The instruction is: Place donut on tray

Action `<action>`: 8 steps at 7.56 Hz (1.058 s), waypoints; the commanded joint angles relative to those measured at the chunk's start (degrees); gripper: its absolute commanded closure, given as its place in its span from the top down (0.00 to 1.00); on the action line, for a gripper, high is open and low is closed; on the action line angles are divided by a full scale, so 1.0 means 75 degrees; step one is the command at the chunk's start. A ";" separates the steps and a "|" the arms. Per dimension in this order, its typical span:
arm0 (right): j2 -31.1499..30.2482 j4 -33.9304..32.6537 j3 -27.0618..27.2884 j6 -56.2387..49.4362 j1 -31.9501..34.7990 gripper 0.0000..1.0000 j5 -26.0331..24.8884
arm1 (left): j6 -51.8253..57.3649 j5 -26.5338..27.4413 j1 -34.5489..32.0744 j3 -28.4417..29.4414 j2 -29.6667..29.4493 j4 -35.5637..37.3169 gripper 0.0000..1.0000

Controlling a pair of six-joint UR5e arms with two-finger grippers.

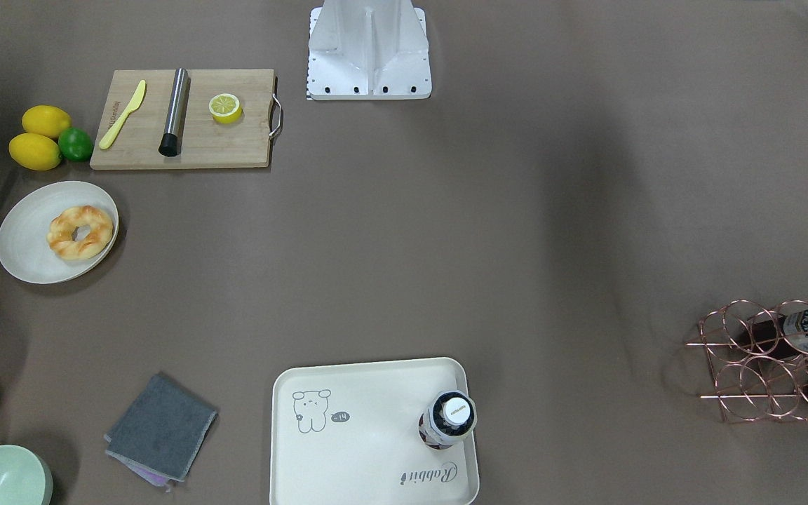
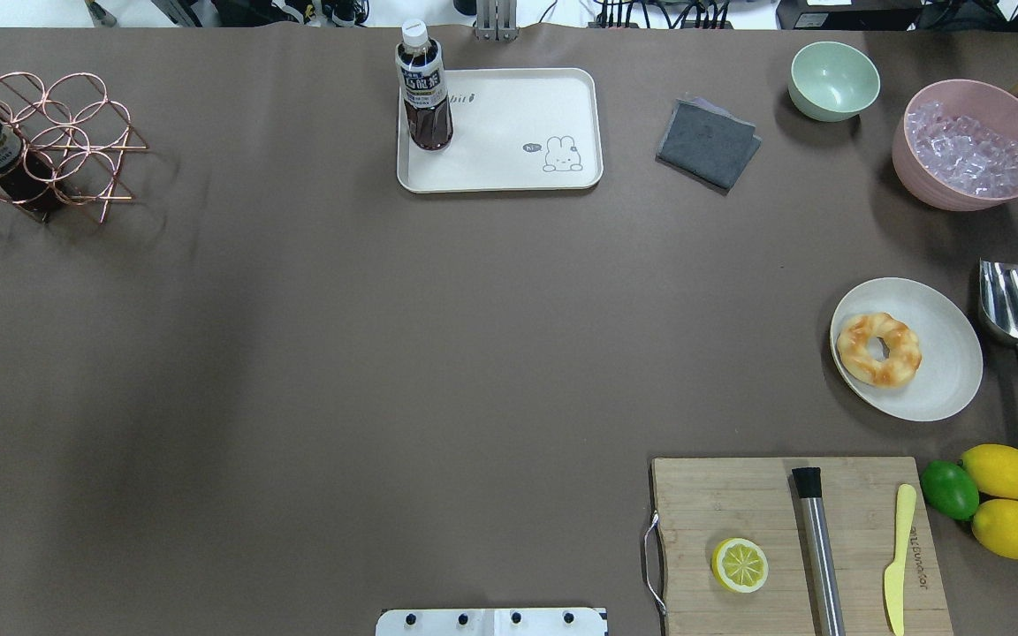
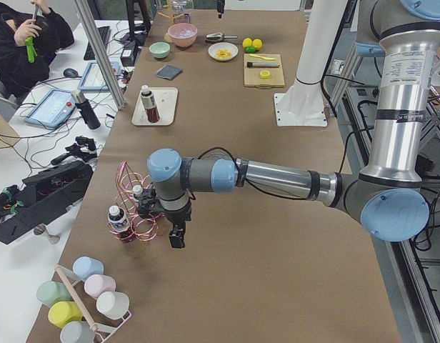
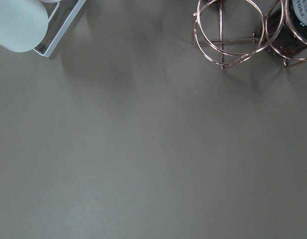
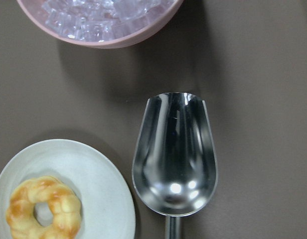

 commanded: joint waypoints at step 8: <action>-0.0162 0.3982 -0.0918 0.4282 -0.2607 1.00 -0.1168 | 0.0007 0.0000 0.0124 0.0065 0.0009 0.0000 0.98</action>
